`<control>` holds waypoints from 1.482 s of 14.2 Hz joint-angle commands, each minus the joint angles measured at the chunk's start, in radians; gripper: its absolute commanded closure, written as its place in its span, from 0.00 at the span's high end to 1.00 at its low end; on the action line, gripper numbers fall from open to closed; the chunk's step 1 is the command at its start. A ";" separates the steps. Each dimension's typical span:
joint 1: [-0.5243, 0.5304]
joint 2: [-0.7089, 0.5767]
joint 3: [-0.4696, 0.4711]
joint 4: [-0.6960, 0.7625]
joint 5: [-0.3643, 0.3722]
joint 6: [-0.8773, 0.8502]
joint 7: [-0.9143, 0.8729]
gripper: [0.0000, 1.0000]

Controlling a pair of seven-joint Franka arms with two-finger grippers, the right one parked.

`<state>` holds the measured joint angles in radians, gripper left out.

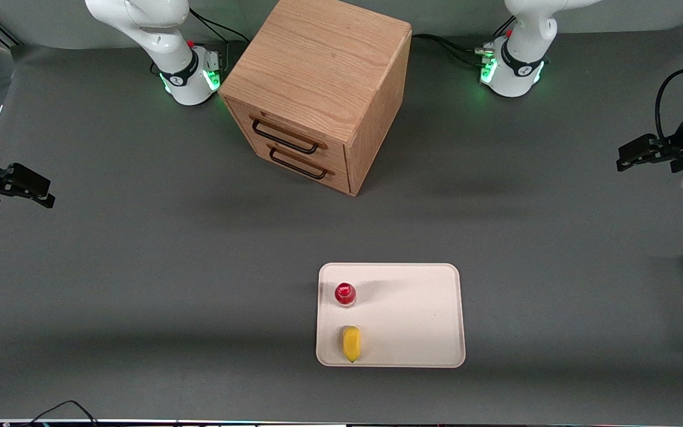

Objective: Place red cookie box on tray

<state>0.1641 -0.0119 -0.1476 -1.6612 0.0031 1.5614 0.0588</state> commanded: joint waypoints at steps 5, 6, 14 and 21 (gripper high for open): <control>0.000 0.096 0.014 0.081 0.008 0.012 -0.008 1.00; 0.012 0.148 0.034 0.125 0.017 0.026 0.001 1.00; 0.245 0.541 0.053 0.371 0.051 0.297 0.375 1.00; 0.324 0.805 0.121 0.419 0.051 0.678 0.555 1.00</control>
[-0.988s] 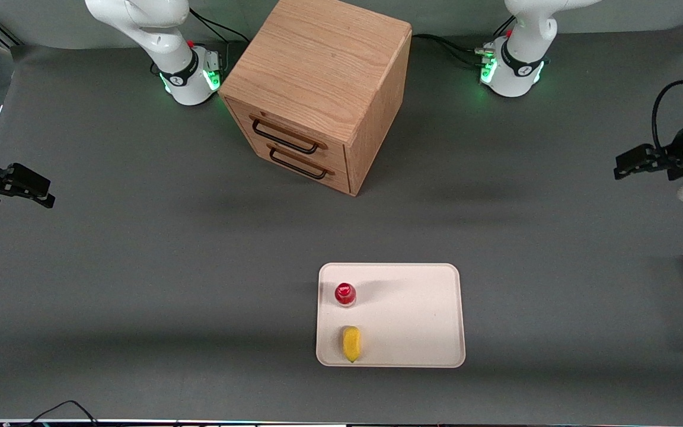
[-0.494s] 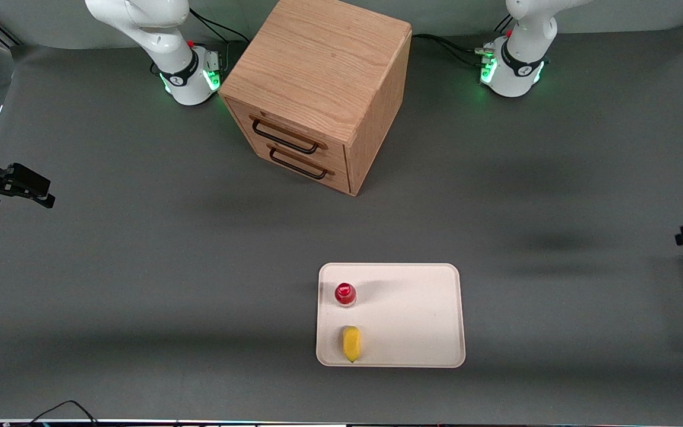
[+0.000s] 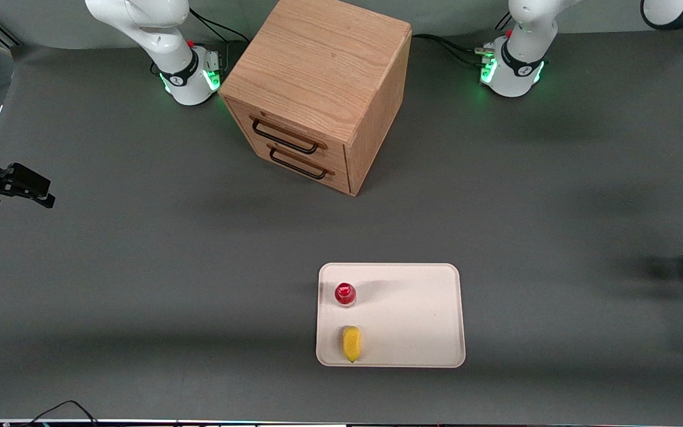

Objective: Place red cookie box on tray

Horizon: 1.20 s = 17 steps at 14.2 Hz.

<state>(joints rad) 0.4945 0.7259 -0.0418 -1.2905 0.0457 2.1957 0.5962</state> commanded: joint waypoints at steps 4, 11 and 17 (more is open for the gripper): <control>0.027 0.154 0.019 0.046 0.002 0.114 0.048 1.00; 0.029 0.176 0.020 0.042 0.009 0.136 0.063 0.00; -0.020 0.092 0.020 0.056 0.006 0.020 0.019 0.00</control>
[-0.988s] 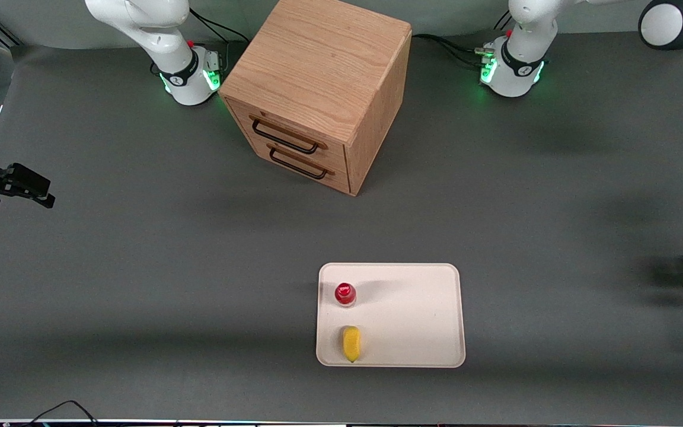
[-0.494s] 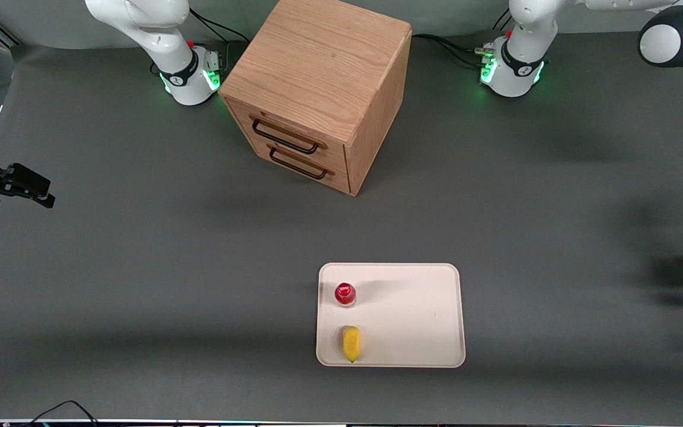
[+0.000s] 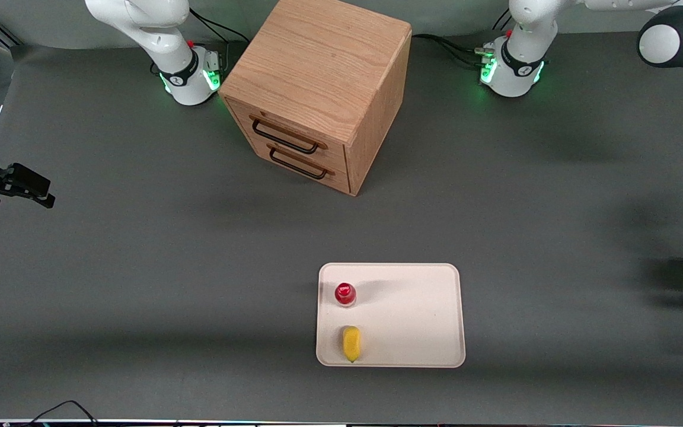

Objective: Place red cookie box on tray
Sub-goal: 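Carry the held cookie box with the left gripper over the white tray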

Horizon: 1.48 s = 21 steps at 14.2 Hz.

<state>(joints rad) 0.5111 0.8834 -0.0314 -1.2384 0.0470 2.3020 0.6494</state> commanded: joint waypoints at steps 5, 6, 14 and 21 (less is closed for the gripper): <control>-0.141 -0.233 -0.004 0.008 0.010 -0.303 -0.353 0.00; -0.167 -0.262 -0.027 0.005 0.013 -0.338 -0.428 0.00; -0.348 -0.365 -0.339 0.002 0.082 -0.494 -1.114 0.00; -0.535 -0.206 -0.449 -0.039 0.406 -0.258 -1.361 0.00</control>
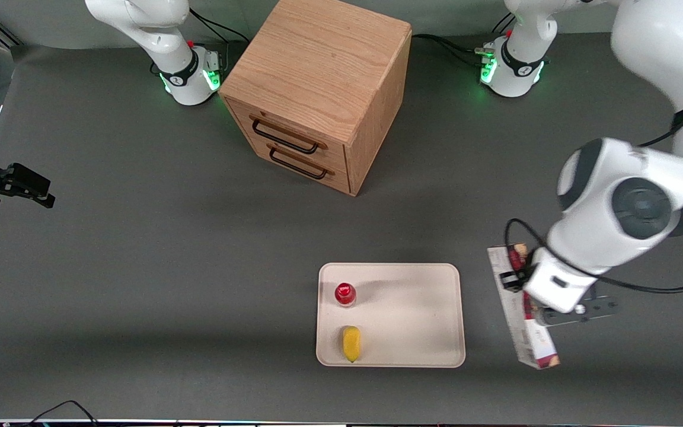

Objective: Place red cookie box on tray
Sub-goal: 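Carry the held cookie box with the left gripper over the white tray, then lower the cookie box onto the tray beside the lemon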

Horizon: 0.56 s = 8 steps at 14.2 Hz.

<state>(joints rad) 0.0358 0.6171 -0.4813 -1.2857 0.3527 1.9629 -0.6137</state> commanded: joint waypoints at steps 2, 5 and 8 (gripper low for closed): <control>-0.114 0.125 0.007 0.009 0.170 0.187 -0.167 0.00; -0.125 0.193 0.010 0.009 0.181 0.292 -0.120 0.00; -0.137 0.243 0.013 0.009 0.205 0.326 -0.055 0.00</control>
<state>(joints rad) -0.0878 0.8397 -0.4741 -1.2984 0.5252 2.2776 -0.7030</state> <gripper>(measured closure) 0.907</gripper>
